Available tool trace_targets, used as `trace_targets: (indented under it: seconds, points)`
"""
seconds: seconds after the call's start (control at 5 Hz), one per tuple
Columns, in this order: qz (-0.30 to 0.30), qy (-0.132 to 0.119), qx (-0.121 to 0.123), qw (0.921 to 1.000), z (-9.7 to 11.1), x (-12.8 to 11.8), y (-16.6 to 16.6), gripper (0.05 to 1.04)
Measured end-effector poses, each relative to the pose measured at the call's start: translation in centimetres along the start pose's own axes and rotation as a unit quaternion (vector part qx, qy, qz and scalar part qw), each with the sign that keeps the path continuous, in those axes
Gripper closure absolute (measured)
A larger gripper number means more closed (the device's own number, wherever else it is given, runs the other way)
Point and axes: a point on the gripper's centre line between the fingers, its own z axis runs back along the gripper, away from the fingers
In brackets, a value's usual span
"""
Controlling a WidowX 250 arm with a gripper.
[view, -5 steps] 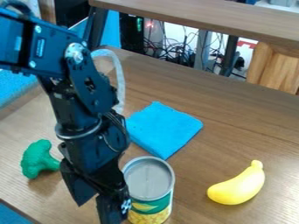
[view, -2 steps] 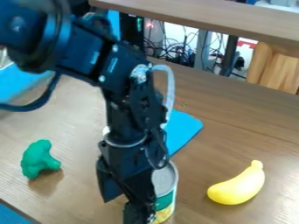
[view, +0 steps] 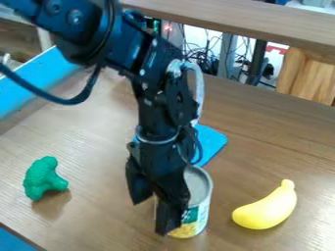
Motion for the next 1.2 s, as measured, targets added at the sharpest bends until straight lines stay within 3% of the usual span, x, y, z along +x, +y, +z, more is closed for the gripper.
trace_targets:
  seconds: [0.4,0.8,1.2]
  points:
    - [0.032,-0.043,0.013,0.9985,0.4,4.0,2.9,0.083]
    - [0.014,-0.086,0.011,0.9961,1.3,8.4,3.7,0.083]
    - [0.001,-0.119,0.014,0.9929,2.1,11.0,4.0,0.083]
